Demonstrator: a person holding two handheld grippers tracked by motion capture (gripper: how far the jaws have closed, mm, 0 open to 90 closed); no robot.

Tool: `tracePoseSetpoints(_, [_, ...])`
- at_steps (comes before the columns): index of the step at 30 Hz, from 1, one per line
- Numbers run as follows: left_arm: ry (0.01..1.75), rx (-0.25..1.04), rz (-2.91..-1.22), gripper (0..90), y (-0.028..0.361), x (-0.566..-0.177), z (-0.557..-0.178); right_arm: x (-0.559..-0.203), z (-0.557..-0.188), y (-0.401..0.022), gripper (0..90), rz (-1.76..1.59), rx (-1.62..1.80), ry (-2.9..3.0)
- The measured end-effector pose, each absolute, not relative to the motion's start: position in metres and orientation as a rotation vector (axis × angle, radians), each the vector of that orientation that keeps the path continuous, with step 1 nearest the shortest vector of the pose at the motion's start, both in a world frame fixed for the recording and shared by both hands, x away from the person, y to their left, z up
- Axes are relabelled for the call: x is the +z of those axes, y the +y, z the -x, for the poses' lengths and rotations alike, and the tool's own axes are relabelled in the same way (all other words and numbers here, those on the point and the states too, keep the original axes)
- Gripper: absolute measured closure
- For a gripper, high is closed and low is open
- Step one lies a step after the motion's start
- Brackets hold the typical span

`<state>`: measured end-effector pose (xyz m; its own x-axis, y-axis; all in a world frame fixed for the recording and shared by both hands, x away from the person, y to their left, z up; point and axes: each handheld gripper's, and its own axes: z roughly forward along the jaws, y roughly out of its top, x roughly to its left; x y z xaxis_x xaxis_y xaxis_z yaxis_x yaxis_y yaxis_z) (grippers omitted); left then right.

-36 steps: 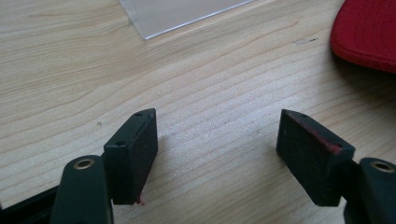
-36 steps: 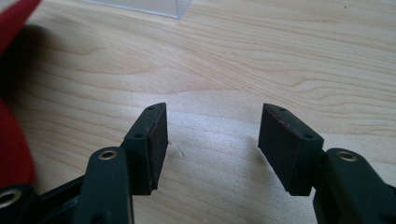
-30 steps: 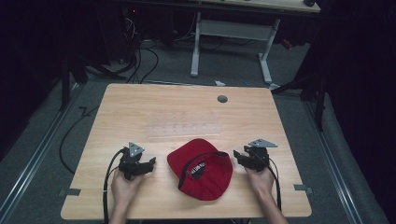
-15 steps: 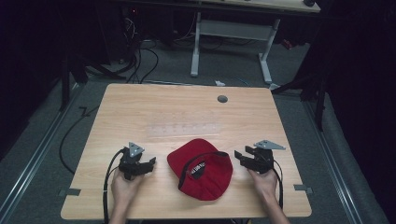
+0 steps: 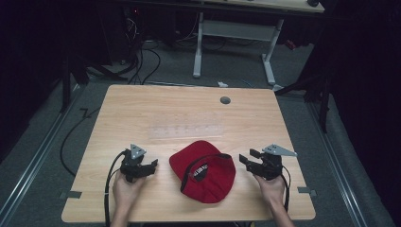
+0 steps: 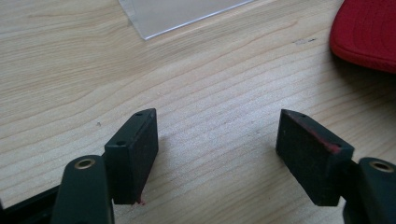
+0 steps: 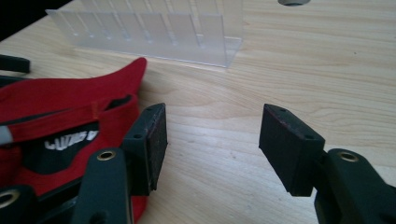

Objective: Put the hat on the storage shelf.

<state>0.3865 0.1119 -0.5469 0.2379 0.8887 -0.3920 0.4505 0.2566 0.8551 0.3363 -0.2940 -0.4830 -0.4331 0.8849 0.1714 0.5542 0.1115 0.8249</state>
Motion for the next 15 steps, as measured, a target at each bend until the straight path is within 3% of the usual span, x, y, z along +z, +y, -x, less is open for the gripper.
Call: tracePoseSetpoints(15, [1.387,0.486,-1.367,29.9,0.112,-0.547,-0.386,-0.465,-0.322,-0.276,38.3,-1.269,1.308,2.092])
